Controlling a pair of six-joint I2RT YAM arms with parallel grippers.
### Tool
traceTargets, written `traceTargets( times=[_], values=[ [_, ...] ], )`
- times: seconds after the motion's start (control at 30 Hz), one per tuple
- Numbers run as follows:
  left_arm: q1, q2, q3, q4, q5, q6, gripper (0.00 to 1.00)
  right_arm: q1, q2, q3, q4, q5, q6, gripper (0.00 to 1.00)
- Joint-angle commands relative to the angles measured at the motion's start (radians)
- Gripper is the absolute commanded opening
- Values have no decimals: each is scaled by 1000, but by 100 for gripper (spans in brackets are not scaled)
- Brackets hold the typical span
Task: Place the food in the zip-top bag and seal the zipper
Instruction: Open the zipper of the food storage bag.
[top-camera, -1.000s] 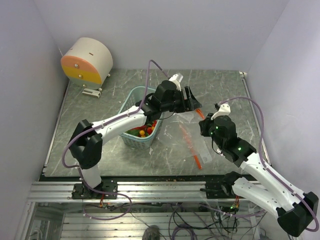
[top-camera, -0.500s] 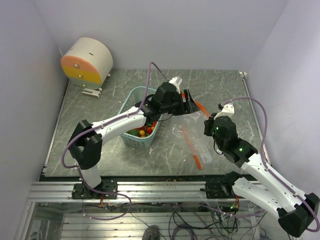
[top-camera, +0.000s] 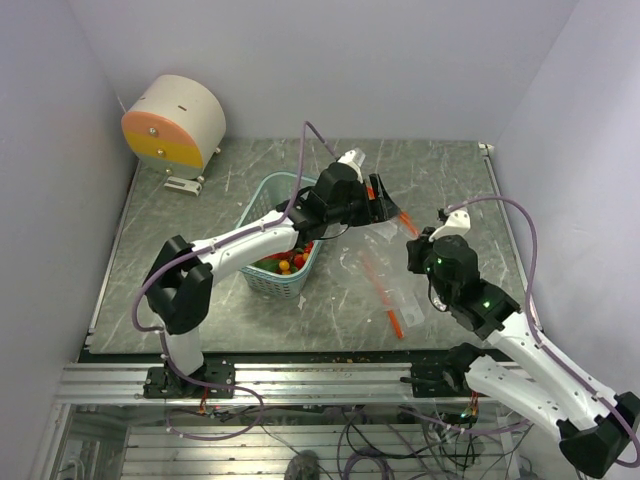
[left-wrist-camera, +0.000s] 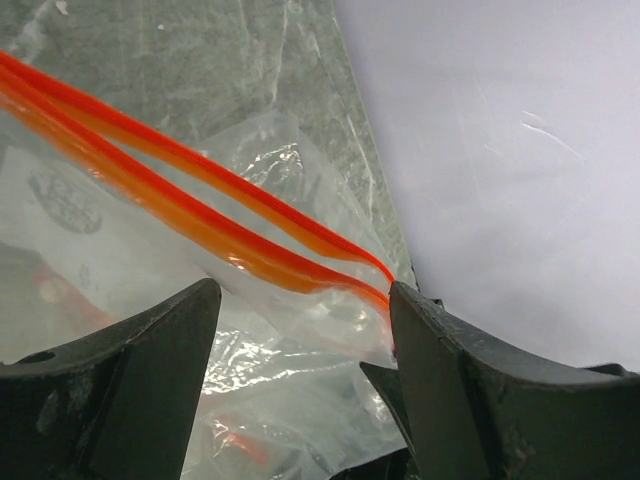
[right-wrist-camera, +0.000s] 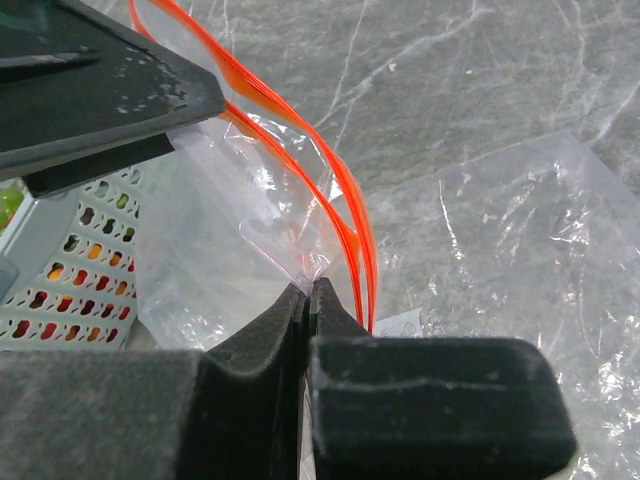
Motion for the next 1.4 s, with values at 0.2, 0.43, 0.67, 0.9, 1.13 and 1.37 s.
traceTargets(
  times=[0.2, 0.43, 0.67, 0.9, 1.13, 1.37],
  values=[
    [8, 60, 12, 69, -63, -4, 78, 17, -47, 29, -12, -10, -1, 0],
    [11, 75, 10, 108, -88, 0, 28, 22, -64, 33, -23, -11, 2, 0],
    [13, 65, -4, 140, -83, 72, 7, 21, -57, 73, -62, -24, 2, 20],
    [15, -10, -91, 152, -42, 285, 7, 21, -65, 259, -167, -49, -11, 85],
    [15, -153, -248, 263, 233, 377, 7, 22, 33, 325, -221, -36, -9, 77],
    [15, -275, -369, 370, 339, 349, 7, 22, 58, 306, -142, -214, -76, 69]
  ],
)
